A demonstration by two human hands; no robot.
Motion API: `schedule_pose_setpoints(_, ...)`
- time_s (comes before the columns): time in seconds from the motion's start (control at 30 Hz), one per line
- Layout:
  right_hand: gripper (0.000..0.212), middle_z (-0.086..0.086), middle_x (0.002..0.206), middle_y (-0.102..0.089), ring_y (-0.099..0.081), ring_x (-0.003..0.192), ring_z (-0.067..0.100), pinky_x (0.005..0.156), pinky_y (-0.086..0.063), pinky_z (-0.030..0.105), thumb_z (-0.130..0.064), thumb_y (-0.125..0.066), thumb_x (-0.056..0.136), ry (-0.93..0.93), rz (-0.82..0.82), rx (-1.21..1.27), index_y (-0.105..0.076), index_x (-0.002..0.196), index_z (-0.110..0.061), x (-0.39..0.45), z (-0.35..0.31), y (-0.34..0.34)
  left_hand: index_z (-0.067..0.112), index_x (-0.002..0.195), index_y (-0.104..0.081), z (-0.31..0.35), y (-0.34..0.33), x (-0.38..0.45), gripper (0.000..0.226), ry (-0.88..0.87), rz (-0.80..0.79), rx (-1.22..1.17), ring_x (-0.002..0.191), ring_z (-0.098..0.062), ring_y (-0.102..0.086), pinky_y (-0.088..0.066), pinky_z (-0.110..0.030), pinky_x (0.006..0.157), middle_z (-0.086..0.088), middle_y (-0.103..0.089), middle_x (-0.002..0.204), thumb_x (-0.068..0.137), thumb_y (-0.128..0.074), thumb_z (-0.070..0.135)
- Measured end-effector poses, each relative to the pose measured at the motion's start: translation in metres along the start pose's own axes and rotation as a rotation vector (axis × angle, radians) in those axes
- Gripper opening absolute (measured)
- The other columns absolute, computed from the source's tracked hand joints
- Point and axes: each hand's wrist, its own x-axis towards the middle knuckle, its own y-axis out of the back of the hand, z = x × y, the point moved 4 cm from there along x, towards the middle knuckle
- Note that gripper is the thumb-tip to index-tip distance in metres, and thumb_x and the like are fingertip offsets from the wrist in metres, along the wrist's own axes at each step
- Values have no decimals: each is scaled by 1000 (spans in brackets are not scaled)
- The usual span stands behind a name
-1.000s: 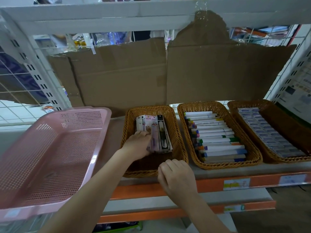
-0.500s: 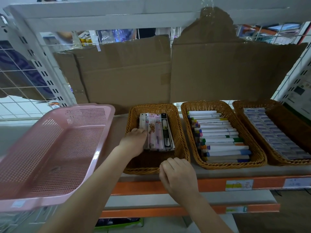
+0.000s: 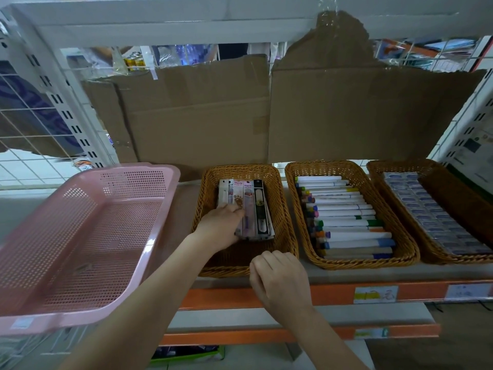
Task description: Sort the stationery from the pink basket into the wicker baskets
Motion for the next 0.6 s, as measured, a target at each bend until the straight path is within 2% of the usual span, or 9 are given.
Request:
schedule_pose_setpoints(0.17, 29, -4, 62, -51, -46, 56, 12, 52, -36, 26, -23, -43, 92, 5, 23, -9, -59, 68, -18, 0, 1, -1, 17, 147, -28, 14, -2, 2, 74, -77, -8, -40, 137, -23, -25, -31, -36, 107, -4, -27, 152, 85, -64, 34)
schedule_pose_setpoints(0.3, 28, -3, 61, -49, -45, 56, 12, 54, -32, 25, -22, -45, 91, 0, 56, -19, -58, 67, -18, -1, 1, -1, 13, 141, -37, 40, -6, 16, 63, -102, 26, -1, 135, -25, -28, -32, -38, 106, -6, -35, 146, 87, -62, 33)
schedule_pose_setpoints(0.4, 27, -3, 61, -50, -45, 56, 13, 55, -31, 24, -22, -46, 90, -4, 59, -19, -58, 67, -17, -1, 1, -1, 10, 135, -43, 48, -8, 25, 56, -74, 37, 30, 130, -26, -32, -38, -40, 100, -8, -40, 139, 86, -63, 28)
schedule_pose_setpoints(0.6, 26, -4, 62, -51, -46, 57, 13, 55, -32, 24, -24, -45, 88, -12, 2, -11, -58, 67, -19, 1, 1, 0, 11, 139, -39, 46, -8, 23, 60, -80, 37, 29, 133, -25, -28, -35, -38, 103, -6, -36, 144, 87, -62, 28)
